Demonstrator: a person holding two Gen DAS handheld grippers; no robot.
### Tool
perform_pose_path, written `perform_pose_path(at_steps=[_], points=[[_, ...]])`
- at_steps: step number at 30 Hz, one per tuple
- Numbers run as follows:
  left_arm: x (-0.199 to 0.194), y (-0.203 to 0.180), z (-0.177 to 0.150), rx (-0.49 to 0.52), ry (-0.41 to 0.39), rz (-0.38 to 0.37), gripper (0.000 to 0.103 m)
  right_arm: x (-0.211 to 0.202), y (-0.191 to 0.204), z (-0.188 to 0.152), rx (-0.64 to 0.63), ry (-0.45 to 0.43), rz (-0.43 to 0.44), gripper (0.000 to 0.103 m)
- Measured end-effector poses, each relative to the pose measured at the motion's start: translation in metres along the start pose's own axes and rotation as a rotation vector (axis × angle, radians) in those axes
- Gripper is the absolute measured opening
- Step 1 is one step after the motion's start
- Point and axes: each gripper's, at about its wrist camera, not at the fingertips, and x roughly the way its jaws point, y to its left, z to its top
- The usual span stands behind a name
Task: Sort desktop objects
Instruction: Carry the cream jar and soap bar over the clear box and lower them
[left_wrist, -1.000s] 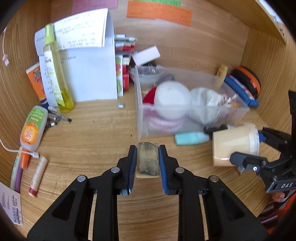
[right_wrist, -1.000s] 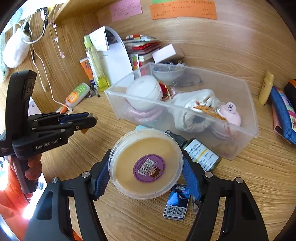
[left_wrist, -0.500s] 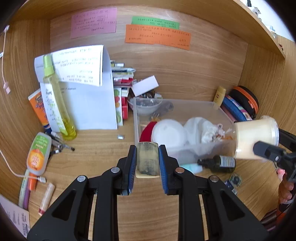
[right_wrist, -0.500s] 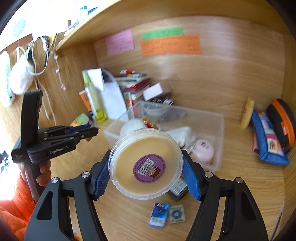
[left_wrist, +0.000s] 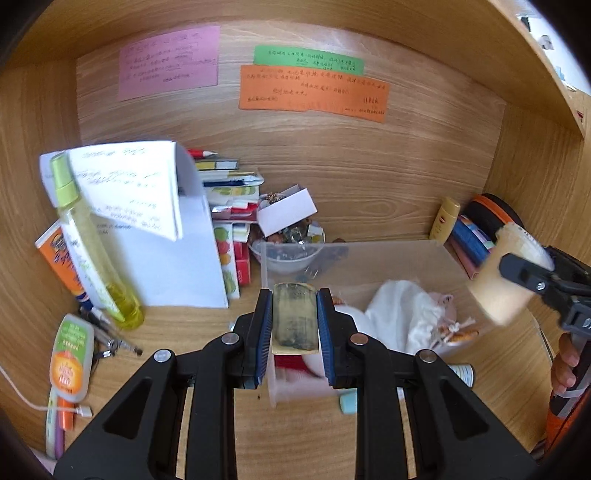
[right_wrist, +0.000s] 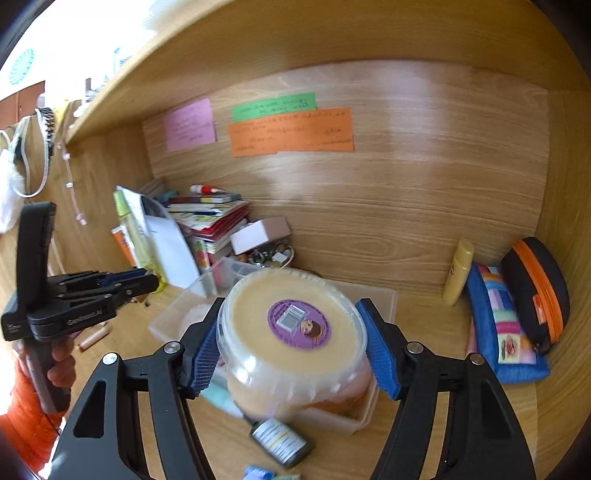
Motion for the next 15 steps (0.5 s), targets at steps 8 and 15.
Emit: perform_pose_path(at_steps=[8, 15], points=[[0.035, -0.011, 0.020, 0.016, 0.031, -0.009, 0.023, 0.051, -0.016, 0.015, 0.016, 0.055, -0.031, 0.065], [0.072, -0.014, 0.031, 0.011, 0.082, -0.030, 0.023, 0.086, -0.022, 0.025, 0.091, 0.104, 0.027, 0.065]])
